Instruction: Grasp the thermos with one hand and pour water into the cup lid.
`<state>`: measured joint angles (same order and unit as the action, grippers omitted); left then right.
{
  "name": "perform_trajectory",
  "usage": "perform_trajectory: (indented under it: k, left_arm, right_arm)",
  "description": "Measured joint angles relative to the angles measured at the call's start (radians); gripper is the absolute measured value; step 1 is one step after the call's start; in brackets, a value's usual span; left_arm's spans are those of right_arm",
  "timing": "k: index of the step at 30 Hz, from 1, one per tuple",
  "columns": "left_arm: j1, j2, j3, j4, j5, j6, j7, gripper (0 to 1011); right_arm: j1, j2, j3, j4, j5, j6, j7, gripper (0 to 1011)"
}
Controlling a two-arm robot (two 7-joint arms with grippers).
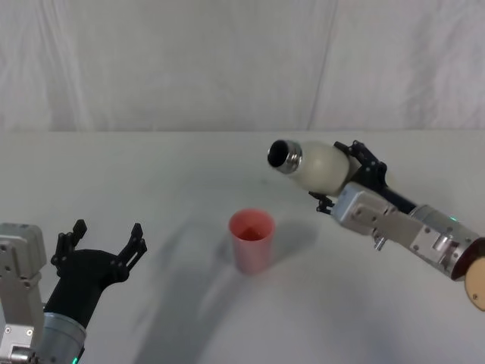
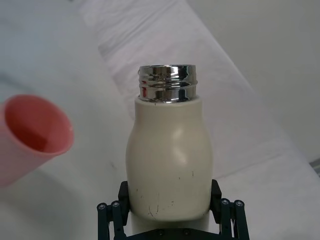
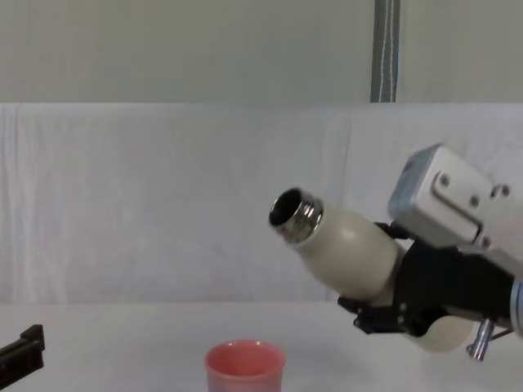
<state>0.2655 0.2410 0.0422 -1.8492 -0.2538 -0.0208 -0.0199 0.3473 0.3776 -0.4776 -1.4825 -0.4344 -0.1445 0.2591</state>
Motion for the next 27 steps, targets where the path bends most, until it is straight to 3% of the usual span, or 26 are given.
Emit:
perform_trajectory:
  k: [12,27]
  left_arm:
    - [0.000,0.000,0.000,0.000,0.000,0.000,0.000,1001]
    - [0.000,0.000,0.000,0.000,0.000,0.000,0.000,1001]
  right_arm:
    - [0.014,0.003,-0.063,0.029,-0.120,0.009,-0.035,950]
    - [0.031,-0.004,-0.102,0.059,-0.240,0.049,-0.090,950]
